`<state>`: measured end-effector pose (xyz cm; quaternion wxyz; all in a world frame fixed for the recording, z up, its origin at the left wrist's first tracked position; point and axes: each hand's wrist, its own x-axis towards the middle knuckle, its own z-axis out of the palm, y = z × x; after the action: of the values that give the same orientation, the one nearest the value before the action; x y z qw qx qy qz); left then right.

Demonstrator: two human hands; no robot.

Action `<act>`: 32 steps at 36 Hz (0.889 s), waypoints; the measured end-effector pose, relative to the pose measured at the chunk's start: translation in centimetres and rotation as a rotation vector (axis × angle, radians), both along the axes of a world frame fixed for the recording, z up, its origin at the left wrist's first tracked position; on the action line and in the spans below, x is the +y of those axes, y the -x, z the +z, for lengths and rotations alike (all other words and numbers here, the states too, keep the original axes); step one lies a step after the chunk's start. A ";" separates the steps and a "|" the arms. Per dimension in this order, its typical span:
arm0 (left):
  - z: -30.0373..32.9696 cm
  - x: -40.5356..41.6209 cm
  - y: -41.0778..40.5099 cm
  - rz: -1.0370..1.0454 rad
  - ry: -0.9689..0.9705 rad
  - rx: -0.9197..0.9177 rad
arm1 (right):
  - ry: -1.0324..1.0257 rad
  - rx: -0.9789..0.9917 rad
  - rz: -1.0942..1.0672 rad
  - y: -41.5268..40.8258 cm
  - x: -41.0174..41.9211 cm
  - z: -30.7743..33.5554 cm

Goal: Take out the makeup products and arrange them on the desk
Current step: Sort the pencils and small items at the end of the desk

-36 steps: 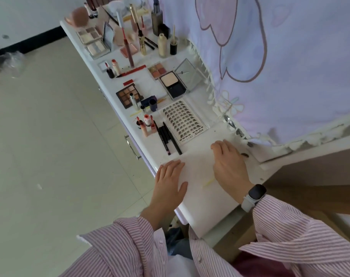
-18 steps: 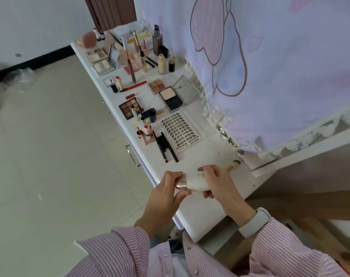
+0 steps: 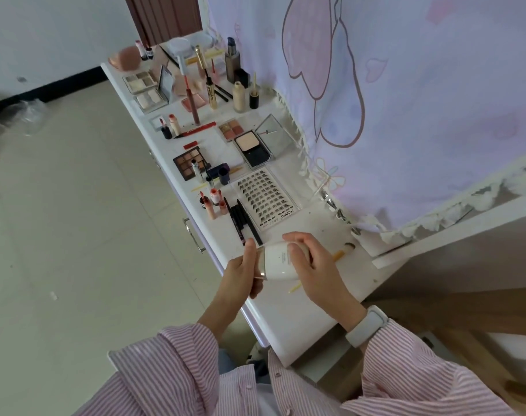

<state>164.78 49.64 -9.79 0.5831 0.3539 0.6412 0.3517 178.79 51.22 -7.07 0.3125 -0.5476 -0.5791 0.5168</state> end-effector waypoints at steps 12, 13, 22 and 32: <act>-0.4 -0.3 1.6 -0.223 -0.156 -0.070 | 0.293 0.186 -0.244 -1.1 1.0 -1.5; -0.4 -0.3 1.5 -0.217 -0.155 -0.040 | 0.296 0.187 -0.236 -1.2 1.0 -1.5; -0.5 -0.1 1.7 -0.090 0.064 -0.212 | 0.258 0.050 0.133 -2.1 1.4 -1.4; -2.1 0.2 2.4 -0.079 0.161 -0.100 | 0.208 -0.287 0.340 -3.1 1.8 -2.5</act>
<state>162.40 49.80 -11.87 0.6541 0.3131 0.6231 0.2931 181.84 53.02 -9.62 0.0776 -0.5394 -0.6451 0.5356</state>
